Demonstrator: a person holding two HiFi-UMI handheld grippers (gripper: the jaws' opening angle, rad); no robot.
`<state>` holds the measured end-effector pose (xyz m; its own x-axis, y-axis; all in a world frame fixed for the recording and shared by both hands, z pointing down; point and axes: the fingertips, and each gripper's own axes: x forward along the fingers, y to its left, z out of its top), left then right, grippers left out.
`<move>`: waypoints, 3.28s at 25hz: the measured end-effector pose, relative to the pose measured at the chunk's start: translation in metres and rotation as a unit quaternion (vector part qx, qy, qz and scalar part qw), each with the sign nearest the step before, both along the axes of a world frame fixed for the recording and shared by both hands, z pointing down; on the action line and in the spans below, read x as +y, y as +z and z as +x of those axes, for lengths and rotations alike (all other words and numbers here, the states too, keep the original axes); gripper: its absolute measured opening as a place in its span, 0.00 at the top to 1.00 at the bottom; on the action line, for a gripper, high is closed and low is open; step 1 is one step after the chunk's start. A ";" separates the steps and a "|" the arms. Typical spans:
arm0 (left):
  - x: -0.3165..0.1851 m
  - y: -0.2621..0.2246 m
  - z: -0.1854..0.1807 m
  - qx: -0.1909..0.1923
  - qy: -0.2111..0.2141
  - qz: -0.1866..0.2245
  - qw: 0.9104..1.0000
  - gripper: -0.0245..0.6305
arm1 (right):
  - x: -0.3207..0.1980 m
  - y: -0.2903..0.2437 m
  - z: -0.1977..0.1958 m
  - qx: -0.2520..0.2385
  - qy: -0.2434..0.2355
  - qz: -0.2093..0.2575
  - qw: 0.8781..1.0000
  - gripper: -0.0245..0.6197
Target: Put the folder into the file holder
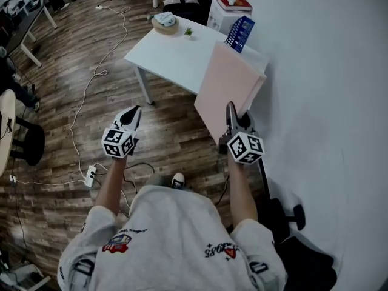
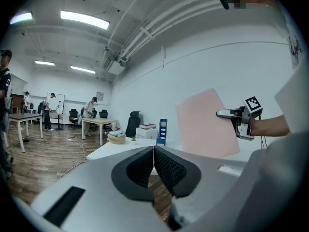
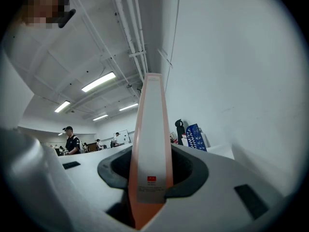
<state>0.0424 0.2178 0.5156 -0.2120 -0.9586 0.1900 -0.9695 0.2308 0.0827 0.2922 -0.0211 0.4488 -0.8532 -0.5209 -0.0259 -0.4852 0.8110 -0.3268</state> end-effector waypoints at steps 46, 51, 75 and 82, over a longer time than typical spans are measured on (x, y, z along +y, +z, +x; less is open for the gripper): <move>-0.547 -0.002 -0.250 0.014 0.320 0.015 0.947 0.95 | -0.324 -0.030 -0.168 0.047 0.285 0.035 0.957 0.71; -0.598 0.001 -0.247 0.020 0.365 0.015 0.931 0.95 | -0.340 -0.037 -0.161 0.052 0.337 0.046 0.939 0.71; -0.622 0.019 -0.248 0.021 0.424 0.011 0.905 0.95 | -0.325 -0.033 -0.179 0.031 0.395 0.060 0.916 0.71; -0.605 0.025 -0.255 0.022 0.409 0.009 0.912 0.95 | -0.327 -0.032 -0.201 0.036 0.358 0.064 0.931 0.71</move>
